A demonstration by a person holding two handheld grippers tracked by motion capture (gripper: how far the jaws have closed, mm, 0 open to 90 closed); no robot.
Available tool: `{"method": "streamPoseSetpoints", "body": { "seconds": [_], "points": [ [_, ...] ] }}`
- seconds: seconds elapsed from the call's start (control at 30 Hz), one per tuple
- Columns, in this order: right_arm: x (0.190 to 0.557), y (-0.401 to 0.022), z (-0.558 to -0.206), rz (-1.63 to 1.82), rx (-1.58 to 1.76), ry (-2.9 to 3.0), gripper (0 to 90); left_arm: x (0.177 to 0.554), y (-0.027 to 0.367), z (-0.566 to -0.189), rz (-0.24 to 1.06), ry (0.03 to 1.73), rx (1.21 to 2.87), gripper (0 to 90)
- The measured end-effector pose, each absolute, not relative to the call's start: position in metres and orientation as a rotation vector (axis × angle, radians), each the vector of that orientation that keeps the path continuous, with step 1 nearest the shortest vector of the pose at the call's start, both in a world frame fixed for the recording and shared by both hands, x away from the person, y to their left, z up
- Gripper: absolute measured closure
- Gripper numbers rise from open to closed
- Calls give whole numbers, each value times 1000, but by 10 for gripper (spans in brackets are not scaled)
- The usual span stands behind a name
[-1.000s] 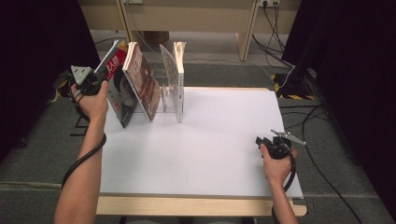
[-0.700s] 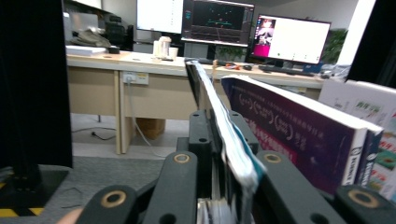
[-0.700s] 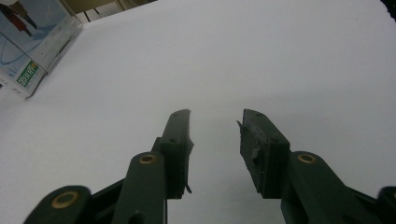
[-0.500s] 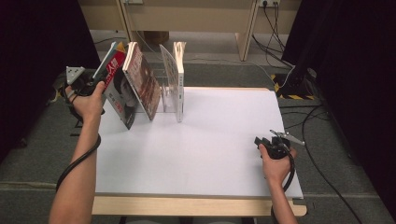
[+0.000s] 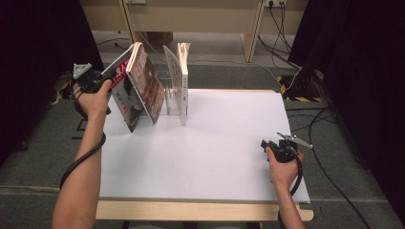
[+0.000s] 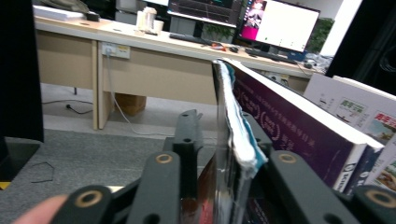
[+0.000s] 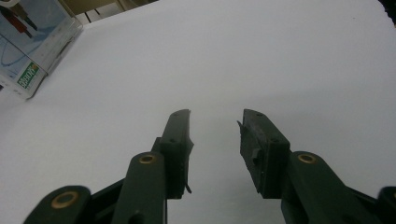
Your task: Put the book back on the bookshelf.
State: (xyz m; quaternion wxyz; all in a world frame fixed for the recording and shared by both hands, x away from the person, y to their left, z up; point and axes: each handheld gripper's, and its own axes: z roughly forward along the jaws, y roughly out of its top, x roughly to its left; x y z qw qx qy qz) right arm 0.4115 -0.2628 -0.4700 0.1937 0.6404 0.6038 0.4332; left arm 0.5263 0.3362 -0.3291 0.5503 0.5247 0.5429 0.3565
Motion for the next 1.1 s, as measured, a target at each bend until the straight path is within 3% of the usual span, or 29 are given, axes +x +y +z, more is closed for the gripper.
{"method": "streamPoseSetpoints", "body": {
  "seconds": [0.37,0.67,1.1],
  "points": [
    [412,-264,-471,1214,1803,1702,627,538,327,-327,808,1298,1294,704],
    [413,-264,-473,1210,1818,1718,626,541,320,-326,807,1311,1313,834],
    [412,-262,-472,1213,1837,1723,626,539,322,-325,809,1307,1330,859]
  ]
}}
